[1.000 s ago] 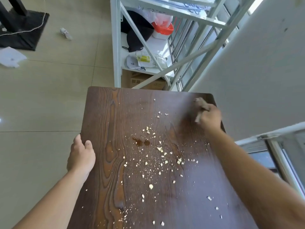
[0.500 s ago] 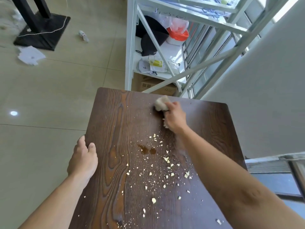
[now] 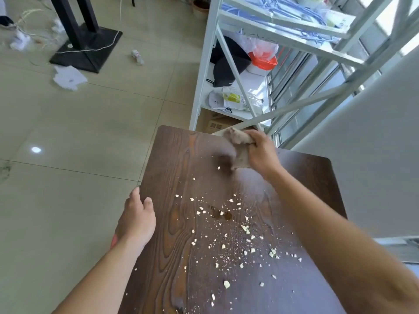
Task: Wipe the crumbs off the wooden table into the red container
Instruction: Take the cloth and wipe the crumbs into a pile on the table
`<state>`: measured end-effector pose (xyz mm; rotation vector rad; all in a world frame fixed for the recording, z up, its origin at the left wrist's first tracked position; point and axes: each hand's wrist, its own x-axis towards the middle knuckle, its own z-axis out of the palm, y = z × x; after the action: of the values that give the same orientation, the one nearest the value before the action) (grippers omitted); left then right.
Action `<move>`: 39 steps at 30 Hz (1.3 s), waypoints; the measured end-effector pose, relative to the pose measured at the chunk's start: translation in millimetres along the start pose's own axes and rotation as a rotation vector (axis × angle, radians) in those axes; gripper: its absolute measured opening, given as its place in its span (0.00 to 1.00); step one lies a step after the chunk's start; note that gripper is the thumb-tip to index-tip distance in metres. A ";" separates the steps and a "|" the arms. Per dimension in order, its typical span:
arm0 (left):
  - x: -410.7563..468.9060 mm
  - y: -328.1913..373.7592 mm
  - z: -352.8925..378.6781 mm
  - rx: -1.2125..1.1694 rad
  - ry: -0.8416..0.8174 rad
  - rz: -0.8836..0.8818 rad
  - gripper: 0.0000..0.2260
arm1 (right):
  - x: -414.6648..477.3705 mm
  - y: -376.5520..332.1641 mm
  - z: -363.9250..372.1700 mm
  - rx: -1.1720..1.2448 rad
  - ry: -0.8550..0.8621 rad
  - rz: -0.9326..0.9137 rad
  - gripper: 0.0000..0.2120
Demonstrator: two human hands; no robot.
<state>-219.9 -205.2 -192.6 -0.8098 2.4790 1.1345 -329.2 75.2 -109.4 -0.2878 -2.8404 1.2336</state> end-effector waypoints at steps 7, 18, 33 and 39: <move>-3.5 3.5 -2.5 -0.003 0.005 0.006 0.25 | 18.7 -13.1 104.0 -0.329 -0.193 -0.075 0.21; 1.0 -15.5 -15.4 -0.264 -0.102 -0.006 0.23 | -67.5 -35.6 27.6 0.056 -0.438 -0.148 0.16; -91.3 -81.1 -22.9 -0.293 -0.015 -0.141 0.21 | -122.2 52.1 30.2 -0.255 -0.118 0.101 0.19; -93.5 -80.7 -27.8 -0.286 -0.042 -0.134 0.22 | -150.8 -20.2 82.6 -0.082 -0.487 -0.110 0.22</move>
<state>-97.7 -234.7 -178.1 -1.0009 2.2200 1.4601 -192.7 -25.2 -144.6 0.1963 -3.2546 1.3198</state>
